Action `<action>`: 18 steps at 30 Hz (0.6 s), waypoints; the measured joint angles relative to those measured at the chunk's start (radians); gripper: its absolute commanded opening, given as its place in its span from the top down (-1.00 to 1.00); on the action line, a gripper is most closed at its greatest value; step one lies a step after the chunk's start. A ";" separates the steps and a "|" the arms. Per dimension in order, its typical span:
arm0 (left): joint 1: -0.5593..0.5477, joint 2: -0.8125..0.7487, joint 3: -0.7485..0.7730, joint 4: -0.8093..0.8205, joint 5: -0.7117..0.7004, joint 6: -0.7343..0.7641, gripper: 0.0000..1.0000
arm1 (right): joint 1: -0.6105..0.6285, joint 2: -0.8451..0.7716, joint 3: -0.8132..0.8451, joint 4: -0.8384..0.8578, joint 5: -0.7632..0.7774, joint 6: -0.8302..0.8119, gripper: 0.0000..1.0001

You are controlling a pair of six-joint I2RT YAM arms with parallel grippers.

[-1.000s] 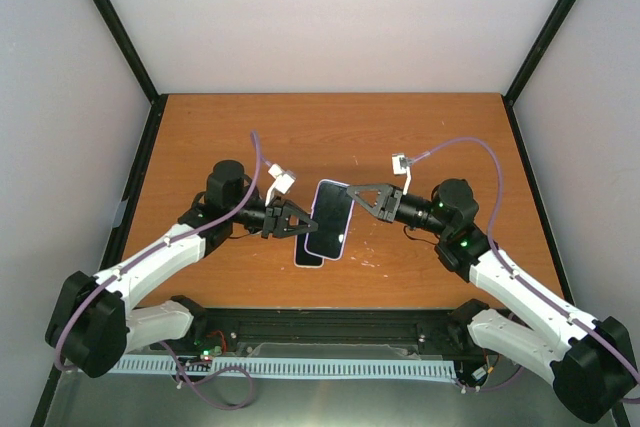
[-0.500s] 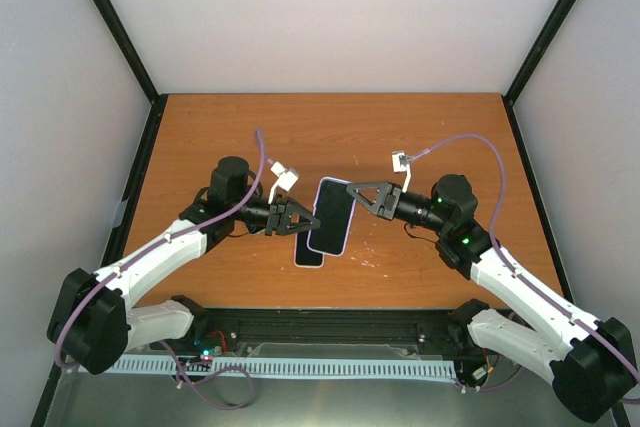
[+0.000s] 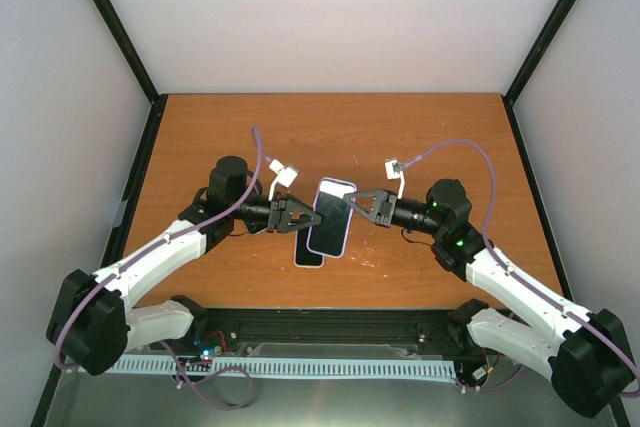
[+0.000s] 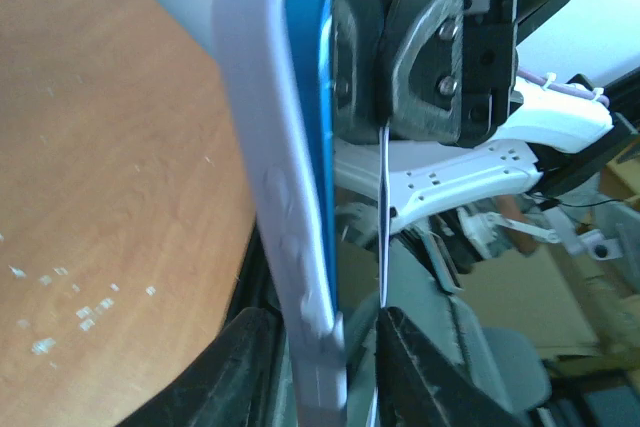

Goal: Put the phone into the phone case

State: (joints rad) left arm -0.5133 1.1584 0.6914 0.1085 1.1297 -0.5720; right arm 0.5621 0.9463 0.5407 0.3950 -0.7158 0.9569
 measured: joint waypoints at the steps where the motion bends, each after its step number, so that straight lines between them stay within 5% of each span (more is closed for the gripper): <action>1: 0.000 -0.005 0.000 0.004 -0.014 -0.003 0.08 | 0.001 0.000 0.000 -0.011 -0.012 -0.007 0.94; 11: 0.002 -0.096 0.019 0.002 -0.128 0.011 -0.07 | 0.020 0.000 -0.024 0.018 -0.133 -0.026 0.95; 15: 0.003 -0.090 0.042 -0.006 -0.139 0.023 0.19 | 0.034 0.008 -0.024 0.038 -0.161 -0.025 0.95; 18: 0.003 -0.085 0.062 -0.017 -0.139 0.036 0.61 | 0.045 0.026 -0.024 0.056 -0.172 -0.026 0.95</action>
State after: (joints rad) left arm -0.5102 1.0737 0.7532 0.0914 0.9905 -0.5358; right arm 0.6075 0.9718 0.5167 0.4515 -0.8875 0.9314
